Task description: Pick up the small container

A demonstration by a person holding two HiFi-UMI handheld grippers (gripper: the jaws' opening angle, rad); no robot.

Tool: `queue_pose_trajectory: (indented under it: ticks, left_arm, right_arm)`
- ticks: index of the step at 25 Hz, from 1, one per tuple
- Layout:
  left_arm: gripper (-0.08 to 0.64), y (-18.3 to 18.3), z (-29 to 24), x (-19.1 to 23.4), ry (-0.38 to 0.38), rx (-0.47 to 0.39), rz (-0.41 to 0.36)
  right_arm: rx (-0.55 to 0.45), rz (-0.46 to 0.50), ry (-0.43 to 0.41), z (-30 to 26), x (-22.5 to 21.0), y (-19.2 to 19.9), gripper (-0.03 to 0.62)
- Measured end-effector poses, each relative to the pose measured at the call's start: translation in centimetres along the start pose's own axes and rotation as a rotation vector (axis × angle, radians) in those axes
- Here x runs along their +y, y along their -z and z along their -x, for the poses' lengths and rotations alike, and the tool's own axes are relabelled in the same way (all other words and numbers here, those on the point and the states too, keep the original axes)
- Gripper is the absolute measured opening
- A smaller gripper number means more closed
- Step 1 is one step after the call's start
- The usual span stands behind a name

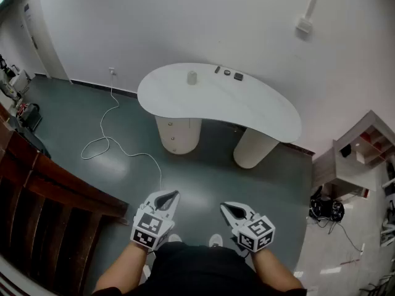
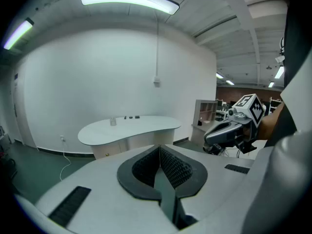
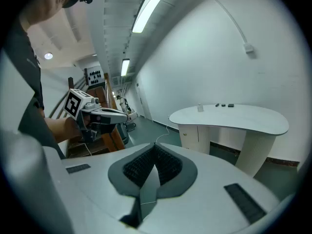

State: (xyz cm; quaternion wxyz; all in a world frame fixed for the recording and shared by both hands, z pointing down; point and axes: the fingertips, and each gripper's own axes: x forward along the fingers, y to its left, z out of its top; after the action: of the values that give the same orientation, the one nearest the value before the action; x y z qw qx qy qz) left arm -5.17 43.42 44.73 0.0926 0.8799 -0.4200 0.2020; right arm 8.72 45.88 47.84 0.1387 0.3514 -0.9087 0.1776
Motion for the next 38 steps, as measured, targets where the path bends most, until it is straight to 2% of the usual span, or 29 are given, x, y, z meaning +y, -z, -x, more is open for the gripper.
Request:
queue_pose_trajectory:
  ticks: [11, 20, 28, 32, 38]
  left_arm:
    - [0.017, 0.2, 0.2, 1.3, 0.008, 0.003, -0.006]
    - [0.017, 1.7, 1.7, 3.9, 0.007, 0.021, 0.006]
    - [0.017, 3.2, 4.0, 6.0, 0.055, 0.01, -0.021]
    - [0.017, 4.0, 3.9, 6.9, 0.065, 0.016, -0.01]
    - [0.017, 3.5, 2.0, 7.6, 0.089, 0.017, -0.016]
  right_arm:
    - [-0.001, -0.005, 0.002, -1.5, 0.5, -0.4, -0.005]
    - [-0.01, 0.0, -0.02, -3.7, 3.0, -1.4, -0.005]
    - [-0.008, -0.023, 0.05, -5.6, 5.3, -0.4, -0.005]
    - [0.027, -0.029, 0.054, -6.1, 6.0, 0.5, -0.005]
    - [0.024, -0.043, 0.075, -7.4, 4.0, -0.4, -0.005]
